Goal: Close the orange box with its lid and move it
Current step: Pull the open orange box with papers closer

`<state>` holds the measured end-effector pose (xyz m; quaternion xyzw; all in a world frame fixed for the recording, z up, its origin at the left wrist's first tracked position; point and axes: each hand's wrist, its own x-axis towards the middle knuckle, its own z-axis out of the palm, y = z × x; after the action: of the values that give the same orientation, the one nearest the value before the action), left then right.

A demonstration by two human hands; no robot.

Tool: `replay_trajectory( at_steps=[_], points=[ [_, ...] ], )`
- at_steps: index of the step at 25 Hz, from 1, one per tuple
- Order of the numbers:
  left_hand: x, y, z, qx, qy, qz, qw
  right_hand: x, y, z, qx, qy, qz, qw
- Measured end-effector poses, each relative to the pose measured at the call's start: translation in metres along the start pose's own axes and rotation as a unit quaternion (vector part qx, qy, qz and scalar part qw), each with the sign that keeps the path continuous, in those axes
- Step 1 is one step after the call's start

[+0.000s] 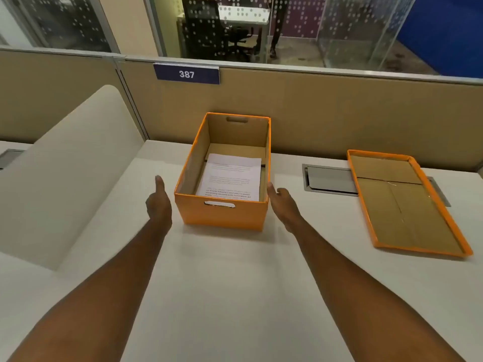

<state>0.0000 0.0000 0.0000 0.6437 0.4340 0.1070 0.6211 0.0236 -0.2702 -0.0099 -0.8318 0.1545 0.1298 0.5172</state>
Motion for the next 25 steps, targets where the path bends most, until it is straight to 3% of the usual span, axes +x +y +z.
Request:
replay_trajectory(
  at_steps=[5, 7, 17, 25],
  points=[
    [0.025, 0.012, 0.015, 0.039, -0.212, 0.011, 0.976, 0.022, -0.019, 0.026, 0.09, -0.013, 0.062, 0.994],
    [0.033, 0.0, 0.019, 0.085, -0.248, 0.022, 0.965, 0.028, -0.015, 0.035, 0.081, -0.011, 0.08, 0.993],
    [0.015, -0.005, 0.023, 0.112, -0.201, 0.071, 0.971, 0.013, -0.01, 0.034, 0.047, 0.048, 0.053, 0.996],
    [-0.099, -0.043, -0.004, 0.052, -0.168, 0.094, 0.98, -0.08, 0.023, -0.024, 0.017, 0.083, 0.009, 0.996]
  ],
)
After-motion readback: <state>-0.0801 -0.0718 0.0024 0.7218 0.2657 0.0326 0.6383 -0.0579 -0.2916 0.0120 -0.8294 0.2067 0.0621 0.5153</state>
